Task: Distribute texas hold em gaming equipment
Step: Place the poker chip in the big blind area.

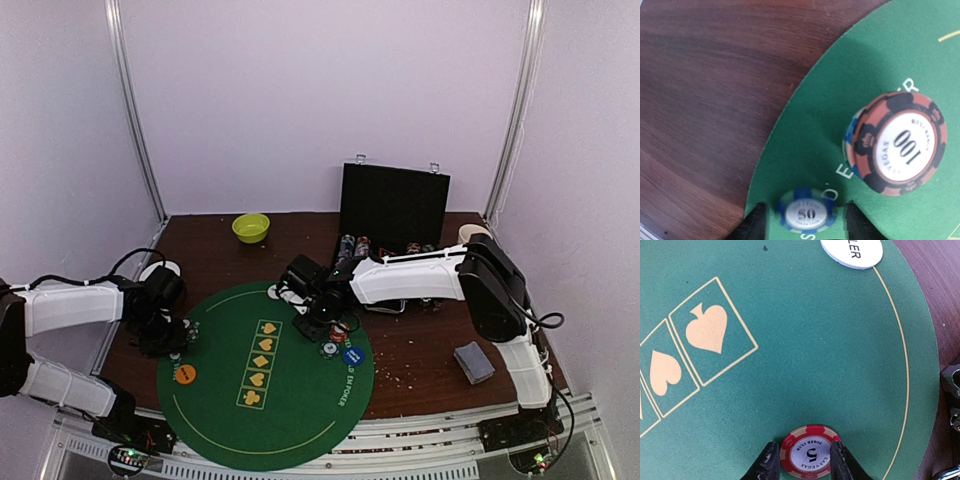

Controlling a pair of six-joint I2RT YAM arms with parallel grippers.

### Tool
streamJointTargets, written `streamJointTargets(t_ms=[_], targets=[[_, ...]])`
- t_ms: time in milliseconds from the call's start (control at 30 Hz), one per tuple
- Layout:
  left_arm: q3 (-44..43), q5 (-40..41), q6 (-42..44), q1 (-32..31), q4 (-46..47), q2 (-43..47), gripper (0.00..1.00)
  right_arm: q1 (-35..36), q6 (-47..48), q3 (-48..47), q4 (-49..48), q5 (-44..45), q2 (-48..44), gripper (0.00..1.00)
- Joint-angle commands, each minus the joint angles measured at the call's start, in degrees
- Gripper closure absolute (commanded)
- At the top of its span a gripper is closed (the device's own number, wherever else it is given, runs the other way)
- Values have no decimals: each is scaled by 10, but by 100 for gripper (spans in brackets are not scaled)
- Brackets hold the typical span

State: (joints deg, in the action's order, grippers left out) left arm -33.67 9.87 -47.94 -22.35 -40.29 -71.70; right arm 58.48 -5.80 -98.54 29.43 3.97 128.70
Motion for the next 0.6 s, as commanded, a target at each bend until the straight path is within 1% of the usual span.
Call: streamJointTargets(t_ms=[0,67,100,300,433,500,567], targets=[[-2,15,-4,5,-4,2,35,-2,-1,-4,75,-22,31,66],[-2,21,-4,5,-1,8,26,-2,-1,-13,77,-26,31,66],[-4,25,-4,5,0,11,23,-2,-1,-17,78,-26,29,67],[-9,44,-8,5,0,59,22,-2,-2,-27,82,-36,17,67],[-15,68,-8,5,0,101,21,-5,-9,-26,83,-30,9,61],[-25,75,6,5,0,112,21,-6,-16,-24,77,-34,6,59],[-40,87,24,5,-2,116,20,-8,-24,-28,75,-37,8,54]])
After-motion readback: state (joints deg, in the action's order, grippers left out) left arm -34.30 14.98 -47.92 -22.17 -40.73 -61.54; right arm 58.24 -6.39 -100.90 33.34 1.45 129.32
